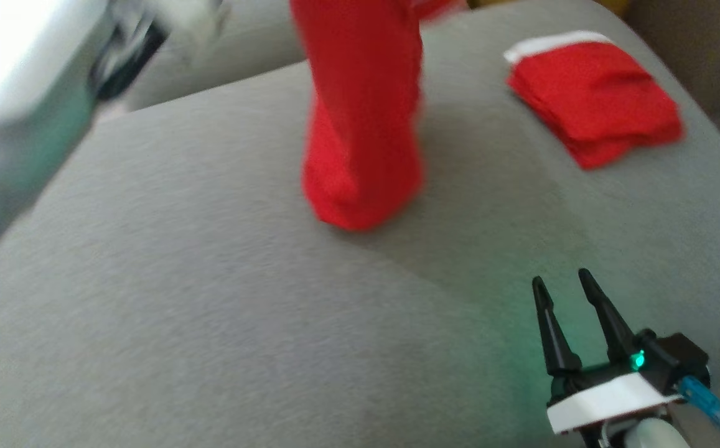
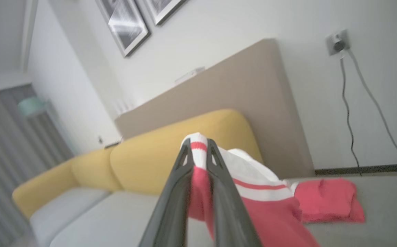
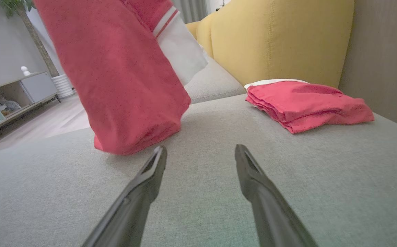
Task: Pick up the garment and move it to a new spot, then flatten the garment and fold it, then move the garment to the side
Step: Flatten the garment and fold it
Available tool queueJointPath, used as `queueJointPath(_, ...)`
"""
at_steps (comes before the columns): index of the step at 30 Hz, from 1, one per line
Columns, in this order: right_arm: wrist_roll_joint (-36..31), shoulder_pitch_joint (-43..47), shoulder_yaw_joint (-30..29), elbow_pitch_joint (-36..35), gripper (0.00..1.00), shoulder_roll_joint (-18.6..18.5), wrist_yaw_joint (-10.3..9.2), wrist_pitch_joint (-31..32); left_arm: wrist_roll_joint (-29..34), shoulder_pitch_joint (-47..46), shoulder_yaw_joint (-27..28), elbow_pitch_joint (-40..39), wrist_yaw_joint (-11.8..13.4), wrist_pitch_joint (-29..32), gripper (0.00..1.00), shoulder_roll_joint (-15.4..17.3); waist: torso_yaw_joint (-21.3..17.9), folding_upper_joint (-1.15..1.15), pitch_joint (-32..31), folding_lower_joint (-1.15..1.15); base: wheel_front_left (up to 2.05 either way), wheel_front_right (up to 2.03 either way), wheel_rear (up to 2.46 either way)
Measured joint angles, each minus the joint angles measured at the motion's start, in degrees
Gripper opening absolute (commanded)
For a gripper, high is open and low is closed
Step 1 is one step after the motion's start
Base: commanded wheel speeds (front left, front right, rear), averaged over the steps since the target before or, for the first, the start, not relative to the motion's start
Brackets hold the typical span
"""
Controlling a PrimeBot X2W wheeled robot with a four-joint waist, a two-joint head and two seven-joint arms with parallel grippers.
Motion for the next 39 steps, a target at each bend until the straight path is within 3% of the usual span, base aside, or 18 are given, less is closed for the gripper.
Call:
queueJointPath(3,-0.4,1.2,-0.7,-0.5,1.00,-0.3,0.00,0.0,-1.9,9.3,0.0,-3.2,1.6,-0.1,0.00,5.8,3.7,0.00,-1.2,0.01,0.00,0.00,0.00)
queueJointPath(6,-0.6,2.2,-1.2,-0.8,1.00,-0.5,0.00,0.0,-5.3,23.0,-0.5,-8.3,5.9,-0.2,0.00,11.3,7.3,0.00,-2.1,0.02,0.00,0.00,0.00)
queueJointPath(7,-0.6,2.8,-1.6,-1.0,1.00,-0.5,0.00,0.0,-8.1,32.9,-0.8,-12.3,9.1,-0.6,0.00,14.2,9.7,0.00,-2.5,0.01,0.00,0.00,0.00)
queueJointPath(11,-1.0,3.5,-1.9,-1.1,1.00,-0.7,0.00,0.0,-12.5,50.4,-0.5,-18.7,15.6,-1.3,0.00,17.1,13.8,0.00,-2.8,0.01,0.00,0.00,0.00)
queueJointPath(13,-1.0,3.5,-1.9,-1.2,1.00,-0.8,0.00,0.0,-13.2,57.4,3.1,-22.0,17.6,-1.4,0.00,17.1,15.5,0.00,-2.8,0.01,0.00,0.00,0.00)
queueJointPath(14,-1.0,3.5,-1.9,-1.3,1.00,-0.8,0.00,0.0,-13.1,60.2,5.2,-23.4,18.3,-1.5,0.11,16.7,16.3,0.00,-2.8,0.01,0.00,0.00,0.00)
queueJointPath(15,-1.0,3.5,-1.9,-1.4,1.00,-0.8,0.00,0.0,-12.7,62.5,7.2,-24.5,18.6,-1.5,0.82,16.1,17.0,0.00,-2.8,0.01,0.00,0.00,0.00)
queueJointPath(16,-1.0,3.5,-1.9,-1.4,1.00,-0.9,0.00,0.0,-11.9,64.5,9.2,-25.4,18.8,-1.5,1.00,15.5,17.7,0.00,-2.7,0.01,0.00,0.00,0.00)
queueJointPath(20,-1.0,3.5,-1.8,-1.4,1.00,-0.9,0.00,0.0,-8.6,70.8,15.4,-26.6,19.0,-1.5,1.00,13.8,19.4,0.00,-2.5,0.01,0.00,0.00,0.00)
queueJointPath(25,-1.0,3.4,-1.6,-1.5,1.00,-1.0,0.00,0.0,-3.2,71.9,19.7,-26.8,19.1,-1.5,1.00,14.7,19.7,0.00,-1.3,0.02,0.00,0.00,0.00)
queueJointPath(29,-1.0,3.3,-1.0,-1.6,1.00,-1.3,0.00,0.0,0.0,67.3,19.7,-26.3,19.7,-0.1,1.00,16.1,19.3,0.00,0.0,0.02,0.00,0.00,0.00)
queueJointPath(34,-0.8,1.7,0.4,-1.5,1.00,-1.7,0.00,0.0,1.0,58.5,19.1,-20.4,17.4,5.7,1.00,14.9,17.9,0.00,1.8,0.02,0.00,0.00,0.00)
queueJointPath(39,-0.2,-0.9,0.3,-1.8,1.00,-2.4,0.00,0.0,0.9,56.9,16.6,-12.6,14.3,9.9,1.00,12.5,15.5,0.00,4.0,0.03,0.00,0.00,0.00)
